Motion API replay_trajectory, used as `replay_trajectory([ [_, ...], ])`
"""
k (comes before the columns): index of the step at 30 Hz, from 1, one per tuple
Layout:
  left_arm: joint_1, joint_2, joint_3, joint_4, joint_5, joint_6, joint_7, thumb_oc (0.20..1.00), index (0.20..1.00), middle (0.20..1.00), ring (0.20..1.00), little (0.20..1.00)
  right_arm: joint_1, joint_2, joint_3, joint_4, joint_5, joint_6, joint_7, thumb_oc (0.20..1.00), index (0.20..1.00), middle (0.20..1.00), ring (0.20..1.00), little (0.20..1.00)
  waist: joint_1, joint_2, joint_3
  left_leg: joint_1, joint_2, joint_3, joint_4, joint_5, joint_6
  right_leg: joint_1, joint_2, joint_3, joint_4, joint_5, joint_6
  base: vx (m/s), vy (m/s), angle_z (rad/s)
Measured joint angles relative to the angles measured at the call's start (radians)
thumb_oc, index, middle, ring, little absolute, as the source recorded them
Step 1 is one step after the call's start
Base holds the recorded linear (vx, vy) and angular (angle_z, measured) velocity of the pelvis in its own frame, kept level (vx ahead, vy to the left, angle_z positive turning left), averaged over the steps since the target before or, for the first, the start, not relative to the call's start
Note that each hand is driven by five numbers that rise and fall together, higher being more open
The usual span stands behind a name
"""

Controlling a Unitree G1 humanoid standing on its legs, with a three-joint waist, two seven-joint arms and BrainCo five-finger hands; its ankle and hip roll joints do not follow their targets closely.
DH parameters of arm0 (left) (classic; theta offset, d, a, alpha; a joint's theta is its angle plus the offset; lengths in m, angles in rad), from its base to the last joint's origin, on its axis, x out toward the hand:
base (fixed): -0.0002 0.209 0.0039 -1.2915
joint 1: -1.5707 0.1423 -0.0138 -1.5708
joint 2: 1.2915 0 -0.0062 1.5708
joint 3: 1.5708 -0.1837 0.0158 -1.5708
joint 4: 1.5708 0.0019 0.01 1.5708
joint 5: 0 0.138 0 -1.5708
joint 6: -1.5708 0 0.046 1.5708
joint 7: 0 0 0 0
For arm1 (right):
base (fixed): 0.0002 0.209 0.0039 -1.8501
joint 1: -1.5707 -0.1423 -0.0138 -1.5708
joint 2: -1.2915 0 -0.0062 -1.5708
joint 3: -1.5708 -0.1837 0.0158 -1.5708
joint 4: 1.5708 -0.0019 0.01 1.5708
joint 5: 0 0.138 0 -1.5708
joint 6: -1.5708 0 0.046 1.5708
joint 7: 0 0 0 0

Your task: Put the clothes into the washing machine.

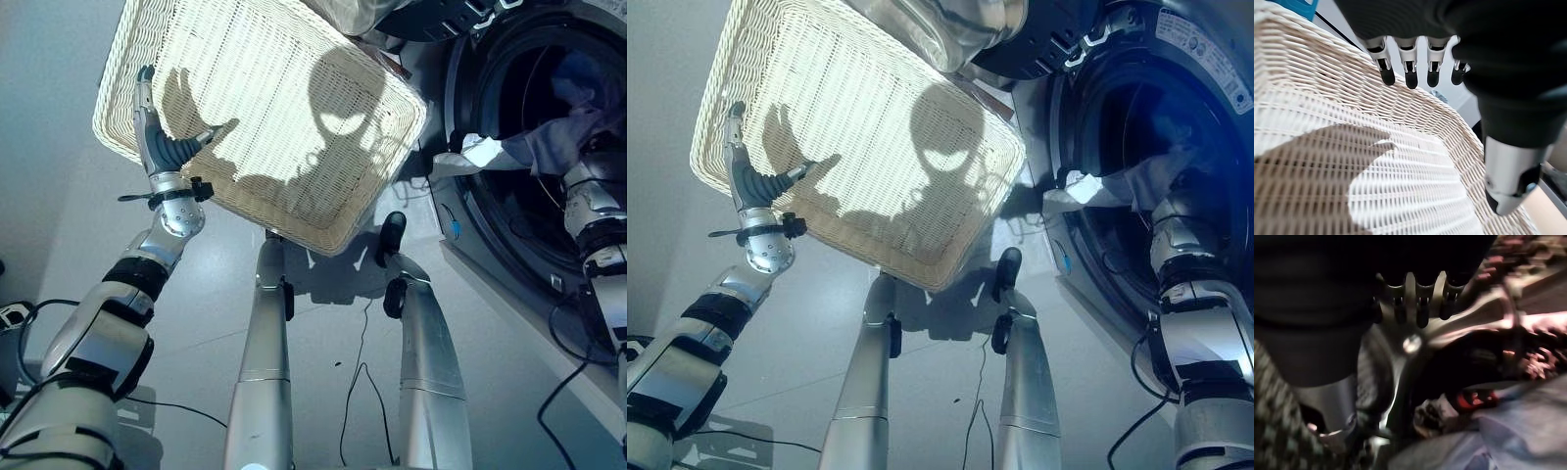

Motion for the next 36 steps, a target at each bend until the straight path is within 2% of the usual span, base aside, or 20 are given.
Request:
replay_trajectory([
  [4, -0.015, -0.007, 0.0, 0.001, -0.009, 0.0, 0.0, 1.0, 1.0, 1.0, 1.0, 1.0, -0.006, -0.002, 0.078, -0.063, -0.156, 0.039, 0.028, 1.0, 1.0, 1.0, 1.0, 1.0, 0.0, 0.0, 0.0, -0.004, -0.001, 0.0, -0.005, 0.003, -0.003, -0.003, -0.001, 0.0, -0.003, -0.003, 0.003, 0.0, 0.0, 0.0],
  [12, -0.024, -0.009, 0.001, 0.003, -0.006, 0.0, 0.003, 1.0, 1.0, 1.0, 1.0, 1.0, 0.066, 0.01, 0.078, -0.102, -0.269, 0.038, 0.138, 1.0, 1.0, 1.0, 1.0, 1.0, 0.0, 0.0, 0.0, -0.012, -0.002, -0.002, -0.007, 0.002, -0.004, -0.008, -0.003, -0.005, -0.002, -0.013, 0.002, 0.0, -0.001, 0.01],
  [20, -0.027, -0.021, 0.01, 0.005, 0.005, 0.0, 0.025, 1.0, 1.0, 1.0, 1.0, 1.0, 0.169, 0.07, 0.15, -0.187, -0.387, 0.043, 0.253, 1.0, 1.0, 1.0, 1.0, 1.0, -0.009, 0.001, 0.0, -0.019, -0.002, 0.003, -0.02, 0.002, -0.005, -0.033, -0.005, 0.0, 0.018, -0.024, -0.001, 0.0, 0.012, 0.0],
  [26, -0.031, -0.033, 0.012, 0.025, 0.012, -0.001, 0.03, 1.0, 1.0, 1.0, 1.0, 1.0, 0.203, 0.126, 0.196, -0.169, -0.468, 0.058, 0.317, 1.0, 1.0, 1.0, 1.0, 1.0, -0.027, 0.001, 0.0, -0.02, -0.002, 0.006, -0.02, 0.002, -0.005, -0.035, -0.006, 0.002, 0.019, -0.026, -0.004, 0.0, 0.0, 0.0],
  [36, -0.05, -0.058, 0.012, 0.033, 0.013, -0.002, 0.032, 1.0, 1.0, 1.0, 1.0, 1.0, 0.199, 0.128, 0.245, -0.081, -0.612, 0.071, 0.416, 1.0, 1.0, 1.0, 1.0, 1.0, -0.027, 0.002, -0.001, -0.018, -0.002, 0.007, -0.019, 0.001, -0.006, -0.039, -0.005, 0.004, 0.028, -0.031, -0.002, 0.0, 0.0, 0.0],
])
